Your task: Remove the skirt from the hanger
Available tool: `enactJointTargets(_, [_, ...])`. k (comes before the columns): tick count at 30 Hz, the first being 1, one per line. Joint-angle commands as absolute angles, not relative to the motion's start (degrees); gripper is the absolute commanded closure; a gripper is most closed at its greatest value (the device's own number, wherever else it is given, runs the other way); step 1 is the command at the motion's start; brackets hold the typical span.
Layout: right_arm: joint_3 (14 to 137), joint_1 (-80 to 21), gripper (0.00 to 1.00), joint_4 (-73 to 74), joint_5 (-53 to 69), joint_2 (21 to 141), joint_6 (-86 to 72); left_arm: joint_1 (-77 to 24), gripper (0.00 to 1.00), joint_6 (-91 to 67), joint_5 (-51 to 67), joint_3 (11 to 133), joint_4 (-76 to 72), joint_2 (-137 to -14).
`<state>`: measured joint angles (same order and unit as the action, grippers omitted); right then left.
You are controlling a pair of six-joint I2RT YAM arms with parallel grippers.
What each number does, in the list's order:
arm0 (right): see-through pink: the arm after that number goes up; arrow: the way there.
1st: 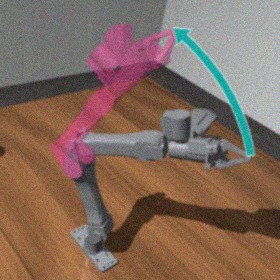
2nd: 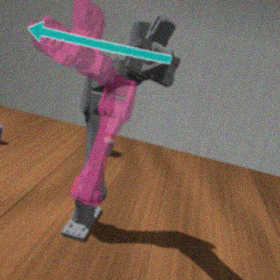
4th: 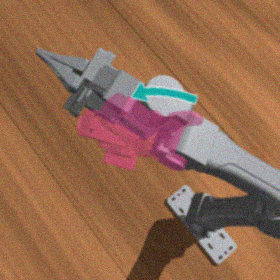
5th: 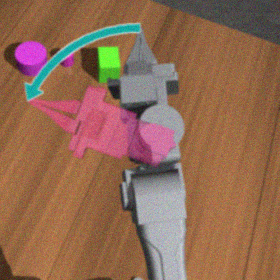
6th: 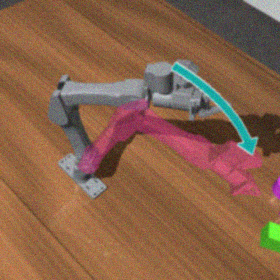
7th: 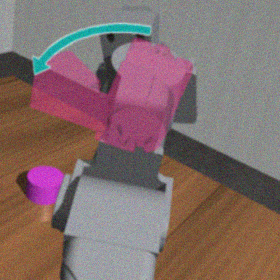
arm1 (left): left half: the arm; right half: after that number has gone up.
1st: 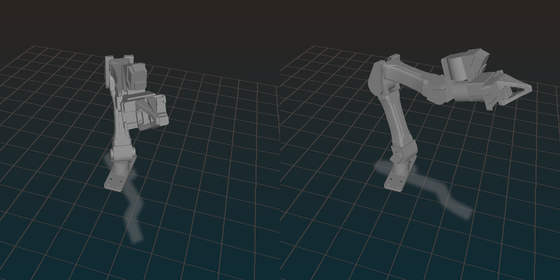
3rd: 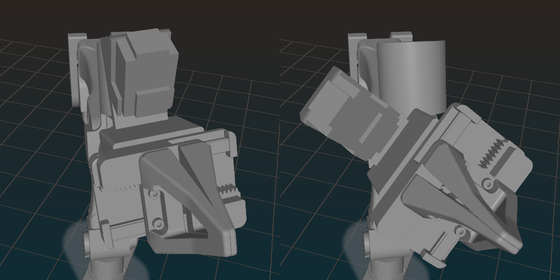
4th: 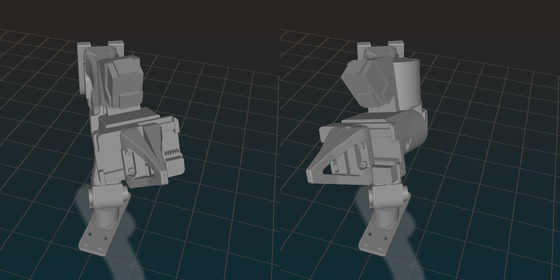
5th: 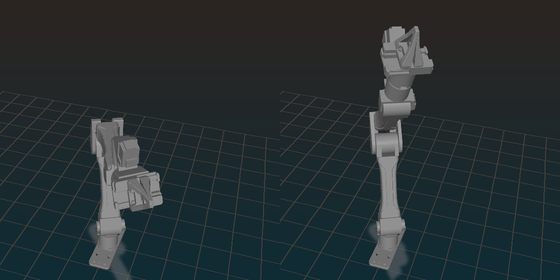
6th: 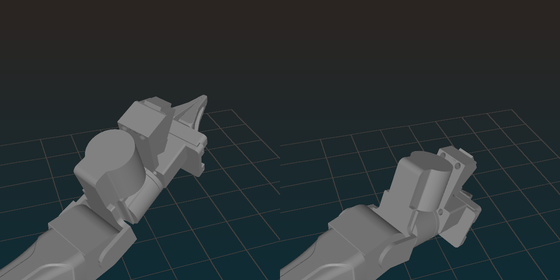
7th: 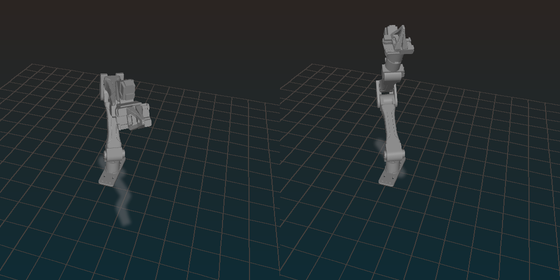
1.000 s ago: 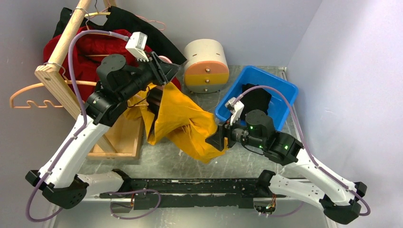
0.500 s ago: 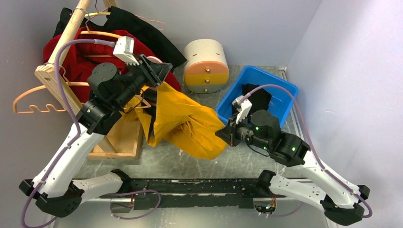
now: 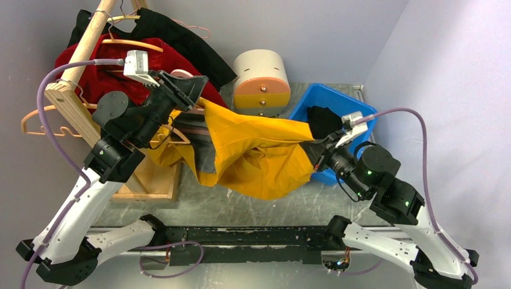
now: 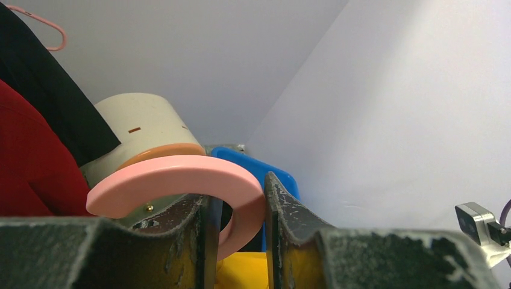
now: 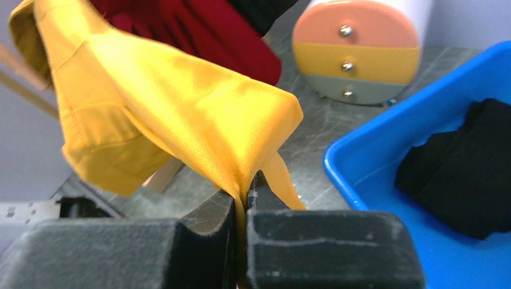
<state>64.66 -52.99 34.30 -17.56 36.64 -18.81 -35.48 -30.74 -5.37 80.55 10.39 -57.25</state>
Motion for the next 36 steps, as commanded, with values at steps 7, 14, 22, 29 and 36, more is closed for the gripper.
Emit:
enactJointTargets(7, [68.28, -52.87, 1.00, 38.56, -36.70, 34.40, -20.25, -35.29, 0.93, -27.86, -8.70, 79.59, 4.48, -54.67])
enactJointTargets(14, [67.65, -52.84, 1.00, 44.87, -51.57, 30.19, -32.29, -35.32, 0.93, -27.86, -9.80, 78.60, 4.66, -53.90])
enactJointTargets(22, [67.24, -52.95, 1.00, 46.19, -54.76, 28.09, -35.91, -35.31, 0.93, -27.47, -11.43, 77.85, 5.16, -52.54])
enactJointTargets(29, [67.58, -52.94, 1.00, 48.20, -56.94, 28.07, -38.44, -35.26, 0.93, -27.77, -14.06, 76.46, 5.25, -50.77])
enactJointTargets(36, [69.05, -52.97, 1.00, 50.03, -59.76, 27.53, -40.12, -35.32, 0.93, -26.91, -18.53, 73.54, 3.32, -48.00])
